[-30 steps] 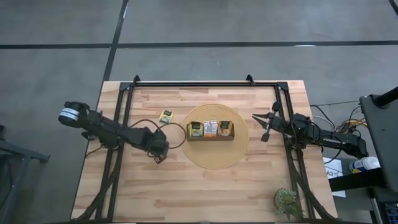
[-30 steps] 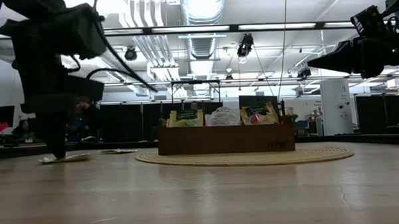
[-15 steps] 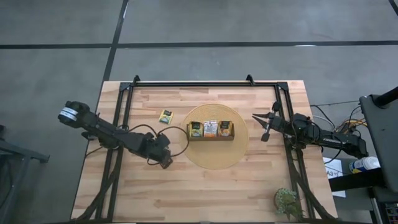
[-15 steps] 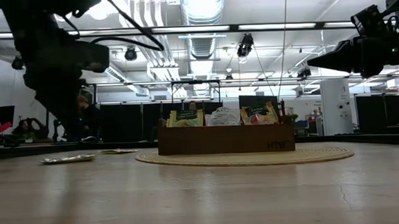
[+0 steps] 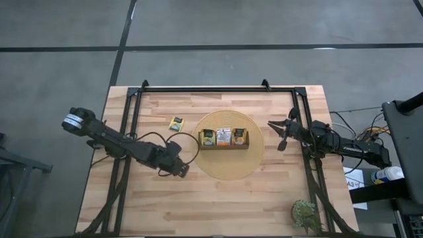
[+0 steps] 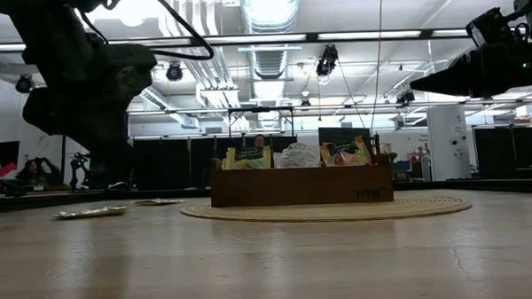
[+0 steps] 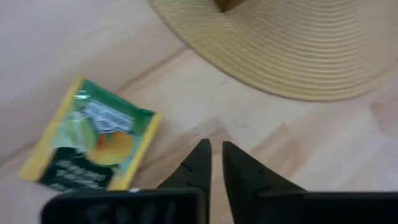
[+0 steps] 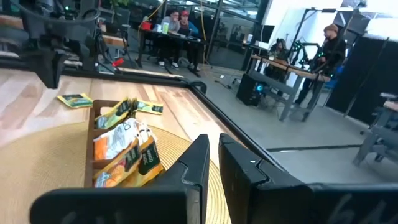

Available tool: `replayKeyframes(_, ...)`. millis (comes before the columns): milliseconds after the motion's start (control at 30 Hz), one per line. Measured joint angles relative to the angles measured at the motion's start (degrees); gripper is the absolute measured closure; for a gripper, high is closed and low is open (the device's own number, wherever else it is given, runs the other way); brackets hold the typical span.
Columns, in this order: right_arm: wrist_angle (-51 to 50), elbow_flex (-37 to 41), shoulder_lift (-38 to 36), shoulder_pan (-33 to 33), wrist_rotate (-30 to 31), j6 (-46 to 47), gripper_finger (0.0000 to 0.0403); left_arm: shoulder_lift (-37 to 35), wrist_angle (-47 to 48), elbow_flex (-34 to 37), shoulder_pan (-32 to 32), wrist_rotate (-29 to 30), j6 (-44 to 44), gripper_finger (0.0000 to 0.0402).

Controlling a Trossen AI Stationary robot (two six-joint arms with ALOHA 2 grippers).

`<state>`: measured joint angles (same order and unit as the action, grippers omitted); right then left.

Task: Pick & Place Tea
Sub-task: Put the yellow tea bag into the left section of the wooden organizer

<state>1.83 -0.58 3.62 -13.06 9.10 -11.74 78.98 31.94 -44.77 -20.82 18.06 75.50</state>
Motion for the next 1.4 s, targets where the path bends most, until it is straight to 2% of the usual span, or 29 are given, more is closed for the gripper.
replayKeyframes(267, 0.0, 0.0, 0.0, 0.0, 0.0, -1.4, 0.0369, 0.0, -5.2, -0.2, -0.3, -0.2, 0.9, 0.0271)
replayKeyframes(400, 0.0, 0.0, 0.0, 0.0, 0.0, -1.3, 0.0369, 0.0, -5.0, 0.0, -0.3, -0.1, 9.3, 0.0224)
replayKeyframes(467, 0.0, 0.0, 0.0, 0.0, 0.0, -1.1, 0.0369, 0.1, -4.5, 0.1, -0.3, -0.6, 10.5, 0.0211)
replayKeyframes(567, 0.1, 0.0, 0.0, 0.0, 0.0, -0.7, 0.0369, 0.1, -1.5, 0.1, -0.4, -0.6, 13.2, 0.0205)
replayKeyframes(867, 0.1, 0.0, 0.0, 0.0, 0.0, 0.5, 0.0369, -0.4, 15.3, 0.1, -2.6, -0.5, 27.5, 0.0204)
replayKeyframes(967, 0.1, 0.0, 0.0, 0.0, -0.1, 1.2, 0.0369, -0.5, 18.0, 0.1, -2.7, -0.4, 29.4, 0.0204)
replayKeyframes(1133, 0.1, 0.0, 0.0, 0.0, -0.1, 1.3, 0.0369, -0.5, 17.6, 1.6, -2.6, -0.9, 31.4, 0.0204)
replayKeyframes(1300, 0.1, 0.0, 0.0, 0.0, -0.1, 2.4, 0.0369, -0.5, 17.2, 5.4, -2.6, -4.5, 35.2, 0.0204)
replayKeyframes(1400, 0.1, 0.0, 0.0, 0.0, -0.1, 2.4, 0.0369, -0.6, 12.8, 7.7, -2.5, -4.8, 37.0, 0.0204)
